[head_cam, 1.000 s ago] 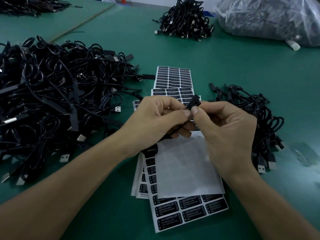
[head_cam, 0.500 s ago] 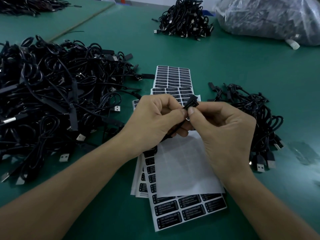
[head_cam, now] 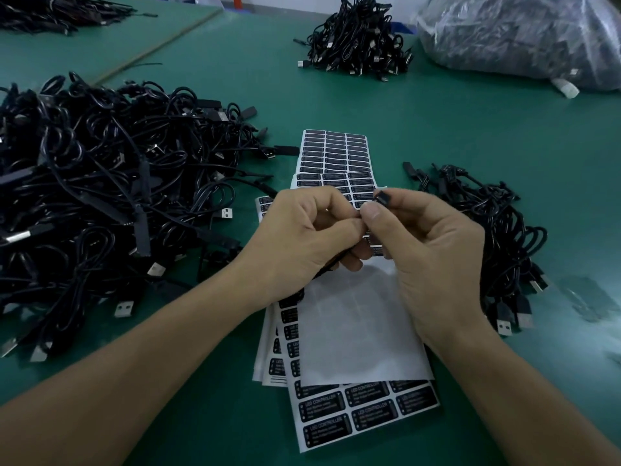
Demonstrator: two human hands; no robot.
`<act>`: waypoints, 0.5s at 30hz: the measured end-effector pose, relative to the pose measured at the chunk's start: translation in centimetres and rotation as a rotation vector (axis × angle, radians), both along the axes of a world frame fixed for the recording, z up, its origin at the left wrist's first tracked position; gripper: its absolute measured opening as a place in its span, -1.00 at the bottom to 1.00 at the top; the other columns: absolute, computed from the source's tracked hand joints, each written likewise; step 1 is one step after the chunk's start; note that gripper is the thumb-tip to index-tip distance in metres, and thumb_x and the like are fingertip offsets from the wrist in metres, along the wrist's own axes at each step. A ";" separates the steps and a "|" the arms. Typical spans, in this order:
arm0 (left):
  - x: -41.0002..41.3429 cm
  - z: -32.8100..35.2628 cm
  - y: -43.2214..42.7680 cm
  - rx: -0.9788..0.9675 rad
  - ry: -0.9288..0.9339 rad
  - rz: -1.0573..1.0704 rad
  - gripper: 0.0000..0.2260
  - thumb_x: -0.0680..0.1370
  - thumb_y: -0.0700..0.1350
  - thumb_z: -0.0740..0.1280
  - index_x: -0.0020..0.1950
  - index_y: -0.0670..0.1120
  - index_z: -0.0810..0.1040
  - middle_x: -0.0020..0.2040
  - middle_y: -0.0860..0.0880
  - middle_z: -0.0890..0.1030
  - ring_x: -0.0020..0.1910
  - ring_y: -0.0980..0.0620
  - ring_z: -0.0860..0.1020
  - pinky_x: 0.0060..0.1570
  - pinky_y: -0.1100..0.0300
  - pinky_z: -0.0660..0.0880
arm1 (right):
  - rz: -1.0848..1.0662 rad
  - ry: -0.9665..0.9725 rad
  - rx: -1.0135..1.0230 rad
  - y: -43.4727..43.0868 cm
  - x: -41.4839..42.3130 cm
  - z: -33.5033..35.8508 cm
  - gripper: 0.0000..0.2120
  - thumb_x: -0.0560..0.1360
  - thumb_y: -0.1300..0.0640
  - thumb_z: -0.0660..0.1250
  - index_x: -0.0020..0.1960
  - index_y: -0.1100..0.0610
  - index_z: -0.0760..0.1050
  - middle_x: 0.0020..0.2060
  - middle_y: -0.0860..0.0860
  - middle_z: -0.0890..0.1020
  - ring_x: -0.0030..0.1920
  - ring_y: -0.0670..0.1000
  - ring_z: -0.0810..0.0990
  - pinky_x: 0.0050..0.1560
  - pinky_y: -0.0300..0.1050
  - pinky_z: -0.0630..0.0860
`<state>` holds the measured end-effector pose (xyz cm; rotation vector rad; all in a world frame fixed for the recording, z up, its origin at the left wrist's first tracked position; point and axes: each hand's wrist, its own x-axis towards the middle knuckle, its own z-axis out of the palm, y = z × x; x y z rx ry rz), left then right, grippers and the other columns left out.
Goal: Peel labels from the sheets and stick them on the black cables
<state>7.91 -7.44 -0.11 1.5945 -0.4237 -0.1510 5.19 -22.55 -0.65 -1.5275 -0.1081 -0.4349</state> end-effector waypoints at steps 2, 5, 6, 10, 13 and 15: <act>-0.1 -0.1 0.0 0.021 -0.031 0.012 -0.84 0.58 -0.32 0.37 -0.21 -0.18 0.56 -0.34 -0.09 0.69 -0.40 0.05 0.65 -0.37 0.27 0.57 | -0.002 -0.004 -0.021 0.0 0.0 0.0 -0.92 0.47 0.15 0.47 -0.04 0.11 0.65 -0.24 -0.03 0.72 -0.26 -0.12 0.66 -0.20 -0.31 0.56; -0.3 -0.2 0.1 0.140 -0.176 0.061 -0.85 0.55 -0.20 0.42 -0.23 -0.10 0.57 -0.37 -0.01 0.68 -0.41 0.05 0.65 -0.37 0.21 0.59 | -0.010 -0.028 -0.092 0.1 0.0 0.1 -0.91 0.51 0.08 0.40 -0.10 0.08 0.65 -0.34 -0.10 0.67 -0.36 -0.18 0.57 -0.29 -0.37 0.48; -0.4 -0.2 0.1 0.201 -0.243 0.081 -0.84 0.55 -0.13 0.43 -0.23 -0.07 0.57 -0.38 0.02 0.67 -0.41 0.06 0.65 -0.38 0.18 0.60 | -0.013 -0.034 -0.108 0.2 -0.1 0.2 -0.89 0.53 0.08 0.38 -0.12 0.08 0.64 -0.36 -0.10 0.65 -0.38 -0.18 0.56 -0.30 -0.38 0.46; -0.5 0.2 0.2 0.404 -0.405 0.132 -0.88 0.56 0.07 0.37 -0.09 0.06 0.61 -0.39 0.12 0.63 -0.41 0.06 0.63 -0.35 -0.06 0.59 | -0.025 -0.064 -0.141 0.1 -0.3 0.4 -0.84 0.58 0.10 0.32 -0.10 0.09 0.65 -0.37 -0.14 0.63 -0.37 -0.19 0.55 -0.31 -0.38 0.45; -0.1 0.6 0.5 0.507 -0.599 0.190 -0.84 0.60 0.03 0.30 0.10 0.04 0.62 -0.41 0.10 0.59 -0.43 0.05 0.58 -0.36 -0.04 0.54 | -0.020 -0.037 -0.151 0.2 -0.4 0.2 -0.81 0.65 0.11 0.27 0.07 0.10 0.66 -0.30 -0.16 0.64 -0.31 -0.19 0.56 -0.29 -0.37 0.46; 0.1 0.8 0.7 0.477 -0.668 0.278 -0.85 0.62 -0.01 0.29 0.10 -0.04 0.58 -0.42 0.05 0.60 -0.46 0.01 0.56 -0.39 -0.02 0.52 | 0.012 0.009 -0.211 0.4 -0.5 0.1 -0.77 0.58 0.05 0.31 0.20 0.04 0.62 -0.23 -0.10 0.66 -0.28 -0.16 0.58 -0.27 -0.34 0.49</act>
